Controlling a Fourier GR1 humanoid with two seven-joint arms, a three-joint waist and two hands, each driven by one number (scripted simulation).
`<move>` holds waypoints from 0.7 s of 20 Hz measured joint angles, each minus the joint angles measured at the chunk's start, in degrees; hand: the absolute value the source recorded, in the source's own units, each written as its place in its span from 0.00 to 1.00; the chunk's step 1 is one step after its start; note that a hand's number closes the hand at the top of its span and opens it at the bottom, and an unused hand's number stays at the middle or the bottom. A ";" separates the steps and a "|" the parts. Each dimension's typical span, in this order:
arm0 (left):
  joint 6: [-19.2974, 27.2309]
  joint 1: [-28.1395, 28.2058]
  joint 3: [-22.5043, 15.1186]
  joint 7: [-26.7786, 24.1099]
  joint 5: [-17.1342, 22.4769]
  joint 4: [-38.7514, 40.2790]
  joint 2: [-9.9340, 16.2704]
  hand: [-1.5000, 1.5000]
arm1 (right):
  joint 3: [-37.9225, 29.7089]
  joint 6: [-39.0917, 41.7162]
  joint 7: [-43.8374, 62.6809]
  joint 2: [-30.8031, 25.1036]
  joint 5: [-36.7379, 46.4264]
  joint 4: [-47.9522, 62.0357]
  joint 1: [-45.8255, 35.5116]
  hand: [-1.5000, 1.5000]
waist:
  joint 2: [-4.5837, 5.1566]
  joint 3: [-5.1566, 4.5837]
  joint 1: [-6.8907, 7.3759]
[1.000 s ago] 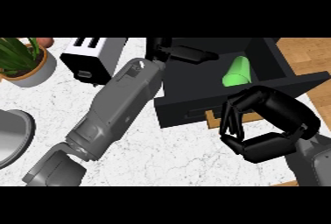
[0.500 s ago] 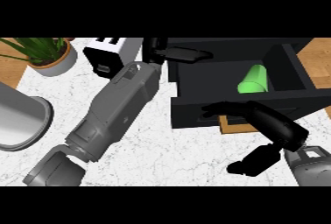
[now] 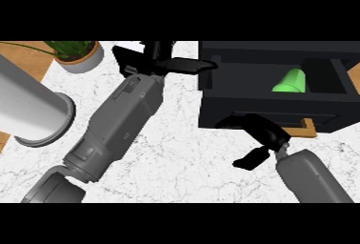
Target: Pick up the cup, place it into the drawer and close the drawer
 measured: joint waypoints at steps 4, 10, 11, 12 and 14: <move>-2.11 3.86 -0.06 -0.05 0.03 -2.86 1.97 0.00 | -1.83 -3.24 -4.70 1.38 2.68 13.87 -6.83 1.00 | 0.05 -0.02 1.69; -4.66 8.38 -0.23 1.26 0.42 -7.46 4.71 0.00 | -7.50 -8.67 -13.09 1.74 2.81 29.24 -15.99 1.00 | 0.35 0.07 3.81; -5.26 8.99 -0.23 1.55 0.59 -8.09 5.08 0.00 | -8.70 -9.86 -14.13 1.65 2.55 31.15 -17.19 1.00 | 0.49 0.11 4.21; -5.64 9.50 -0.31 1.92 0.65 -8.80 5.48 0.00 | -9.86 -10.49 -15.20 1.35 2.19 33.03 -18.62 1.00 | 0.57 0.14 4.54; -6.08 11.01 -0.65 1.69 0.42 -9.73 5.87 0.00 | -12.23 -11.09 -16.10 0.67 1.27 36.54 -22.07 1.00 | 0.88 0.24 5.13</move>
